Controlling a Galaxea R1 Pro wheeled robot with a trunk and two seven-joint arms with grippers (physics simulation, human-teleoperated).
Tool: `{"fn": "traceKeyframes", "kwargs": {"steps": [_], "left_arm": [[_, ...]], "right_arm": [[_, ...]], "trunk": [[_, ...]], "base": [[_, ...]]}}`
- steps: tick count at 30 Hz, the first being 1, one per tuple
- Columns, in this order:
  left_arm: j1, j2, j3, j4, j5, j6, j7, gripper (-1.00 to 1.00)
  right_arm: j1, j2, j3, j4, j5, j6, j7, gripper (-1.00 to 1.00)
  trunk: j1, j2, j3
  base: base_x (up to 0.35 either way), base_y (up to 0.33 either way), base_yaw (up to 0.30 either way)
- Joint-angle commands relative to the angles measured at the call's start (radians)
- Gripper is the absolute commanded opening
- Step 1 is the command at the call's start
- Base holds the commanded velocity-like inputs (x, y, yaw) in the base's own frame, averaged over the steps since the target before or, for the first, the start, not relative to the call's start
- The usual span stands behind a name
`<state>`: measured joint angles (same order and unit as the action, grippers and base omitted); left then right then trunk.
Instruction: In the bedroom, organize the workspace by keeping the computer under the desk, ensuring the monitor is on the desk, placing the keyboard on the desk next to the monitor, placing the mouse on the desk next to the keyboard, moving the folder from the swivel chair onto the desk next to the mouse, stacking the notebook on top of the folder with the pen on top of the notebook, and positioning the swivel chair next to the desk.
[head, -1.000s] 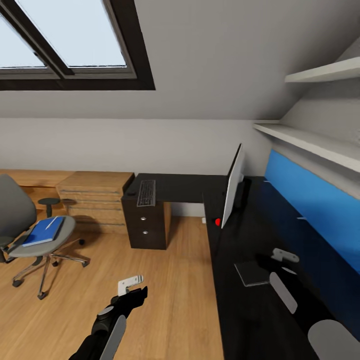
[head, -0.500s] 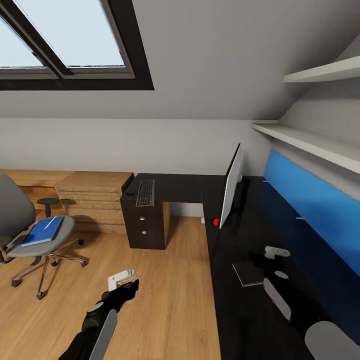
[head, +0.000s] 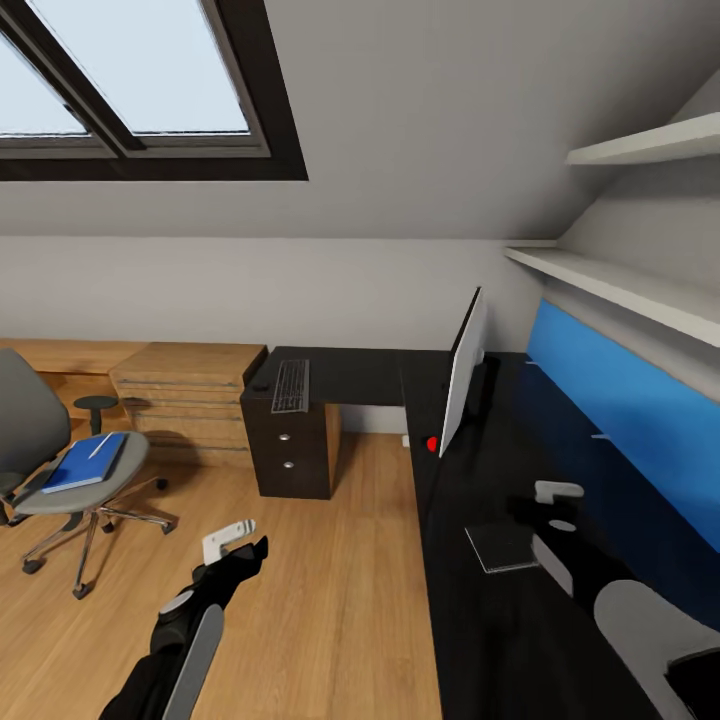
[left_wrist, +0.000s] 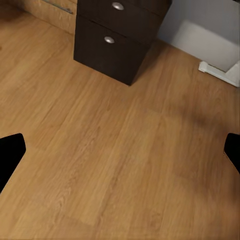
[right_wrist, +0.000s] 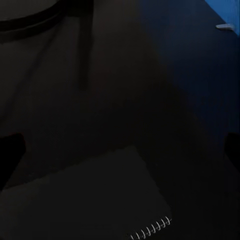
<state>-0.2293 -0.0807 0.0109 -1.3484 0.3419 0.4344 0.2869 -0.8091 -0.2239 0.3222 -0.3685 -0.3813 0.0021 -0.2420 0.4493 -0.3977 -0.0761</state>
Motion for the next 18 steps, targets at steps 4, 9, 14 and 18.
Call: {"fn": "traceKeyframes", "kwargs": {"steps": [4,9,14,18], "left_arm": [[-0.001,-0.001,0.001,-0.026,0.012,0.004,0.006,1.00],[0.000,-0.001,0.000,-0.067,0.010,0.003,0.007,1.00],[0.001,-0.002,0.000,-0.076,0.011,0.004,0.006,1.00],[0.001,-0.002,0.000,-0.080,0.012,0.004,0.006,1.00]], "right_arm": [[-0.051,-0.001,0.008,0.066,-0.012,0.002,0.004,1.00],[-0.085,0.001,0.008,0.117,-0.015,0.005,0.010,1.00],[-0.093,0.003,0.007,0.136,-0.016,0.023,0.024,1.00],[-0.094,0.004,0.005,0.141,-0.016,0.037,0.050,1.00]], "trunk": [[0.001,-0.002,-0.002],[0.001,-0.002,-0.002],[0.001,-0.002,-0.002],[0.001,-0.002,-0.002]], "base": [[0.002,0.000,0.000],[0.190,-0.024,0.000],[0.232,-0.039,0.000],[0.083,-0.011,0.000]]}}
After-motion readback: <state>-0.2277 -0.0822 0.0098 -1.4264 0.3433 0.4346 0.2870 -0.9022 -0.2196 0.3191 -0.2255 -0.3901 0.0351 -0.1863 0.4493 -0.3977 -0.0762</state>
